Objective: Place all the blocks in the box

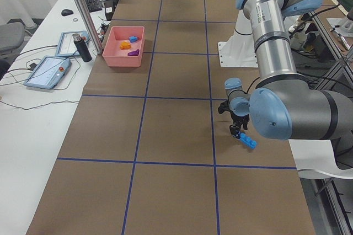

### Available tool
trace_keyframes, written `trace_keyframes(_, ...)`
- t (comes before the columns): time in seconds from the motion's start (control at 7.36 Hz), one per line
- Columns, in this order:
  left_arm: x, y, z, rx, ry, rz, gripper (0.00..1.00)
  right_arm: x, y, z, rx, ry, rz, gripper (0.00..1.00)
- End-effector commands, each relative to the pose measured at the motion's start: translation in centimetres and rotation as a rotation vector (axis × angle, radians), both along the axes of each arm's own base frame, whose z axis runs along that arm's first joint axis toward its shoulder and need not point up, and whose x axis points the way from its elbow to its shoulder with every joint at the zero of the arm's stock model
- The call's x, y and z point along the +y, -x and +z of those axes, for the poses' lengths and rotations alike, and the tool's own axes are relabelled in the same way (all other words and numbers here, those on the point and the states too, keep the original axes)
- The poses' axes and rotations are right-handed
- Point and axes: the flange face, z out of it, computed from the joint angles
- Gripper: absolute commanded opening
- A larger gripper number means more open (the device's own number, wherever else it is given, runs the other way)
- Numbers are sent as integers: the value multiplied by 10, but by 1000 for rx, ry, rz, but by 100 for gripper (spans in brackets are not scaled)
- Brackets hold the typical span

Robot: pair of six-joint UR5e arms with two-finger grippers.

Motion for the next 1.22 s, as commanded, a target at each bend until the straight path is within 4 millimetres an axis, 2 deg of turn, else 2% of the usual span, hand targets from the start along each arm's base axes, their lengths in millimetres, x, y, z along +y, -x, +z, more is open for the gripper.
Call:
trace_keyframes(0.0,-1,0,-5,11,-1,-4,0,0,1,-2,-1,-3,-1,100)
trace_keyframes(0.14,-3,2,-18,30,0,-13,0,0,1,-3,-2,-4,-1,100)
trace_keyframes(0.27,-15,9,-53,87,1,-65,0,-1,1,-2,-1,-4,-2,100)
trace_keyframes(0.41,-42,18,-86,149,7,-186,0,-2,2,-1,0,-2,-3,100)
trace_keyframes(0.54,-67,9,-121,233,22,-299,0,-2,2,2,1,2,-5,100)
trace_keyframes(0.68,-89,-24,-160,324,66,-423,0,-2,2,5,2,3,-5,100)
trace_keyframes(0.95,-168,-47,-238,492,62,-628,0,-2,3,5,1,2,-6,100)
trace_keyframes(1.09,-199,-73,-281,536,106,-719,0,0,2,9,1,4,-7,100)
